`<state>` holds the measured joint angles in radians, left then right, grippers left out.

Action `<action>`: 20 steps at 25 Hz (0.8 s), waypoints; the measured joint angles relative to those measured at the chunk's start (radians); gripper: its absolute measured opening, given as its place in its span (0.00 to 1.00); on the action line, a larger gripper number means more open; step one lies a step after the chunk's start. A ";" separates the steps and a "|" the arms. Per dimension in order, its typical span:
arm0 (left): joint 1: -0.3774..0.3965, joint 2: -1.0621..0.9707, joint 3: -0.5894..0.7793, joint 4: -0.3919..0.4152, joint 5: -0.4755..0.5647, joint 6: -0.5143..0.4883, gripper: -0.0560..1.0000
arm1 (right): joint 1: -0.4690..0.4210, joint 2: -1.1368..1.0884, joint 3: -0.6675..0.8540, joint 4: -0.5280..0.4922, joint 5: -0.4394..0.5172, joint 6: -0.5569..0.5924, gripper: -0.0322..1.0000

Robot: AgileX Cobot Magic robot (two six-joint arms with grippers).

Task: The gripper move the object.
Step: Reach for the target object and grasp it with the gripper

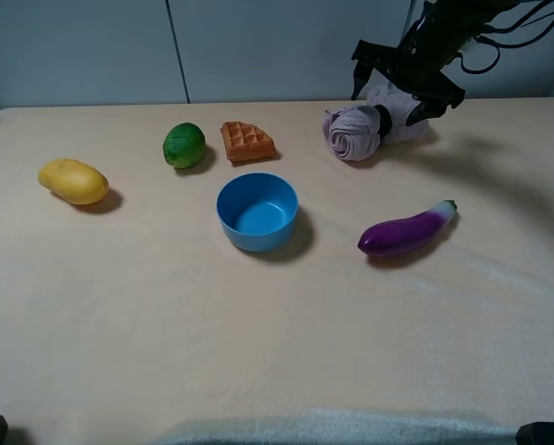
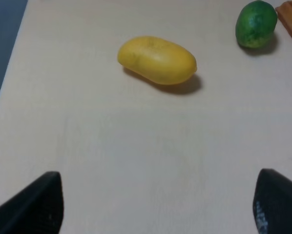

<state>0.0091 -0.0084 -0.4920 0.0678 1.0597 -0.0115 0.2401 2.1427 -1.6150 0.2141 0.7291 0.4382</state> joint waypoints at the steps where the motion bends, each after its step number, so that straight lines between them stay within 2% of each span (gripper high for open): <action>1: 0.000 0.000 0.000 0.000 0.000 0.000 0.85 | 0.000 0.005 0.000 -0.001 -0.001 0.003 0.70; 20: 0.000 0.000 0.000 0.000 0.000 0.000 0.85 | 0.027 0.104 -0.046 0.023 -0.074 0.011 0.70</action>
<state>0.0091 -0.0084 -0.4920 0.0678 1.0597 -0.0115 0.2668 2.2471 -1.6611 0.2374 0.6552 0.4492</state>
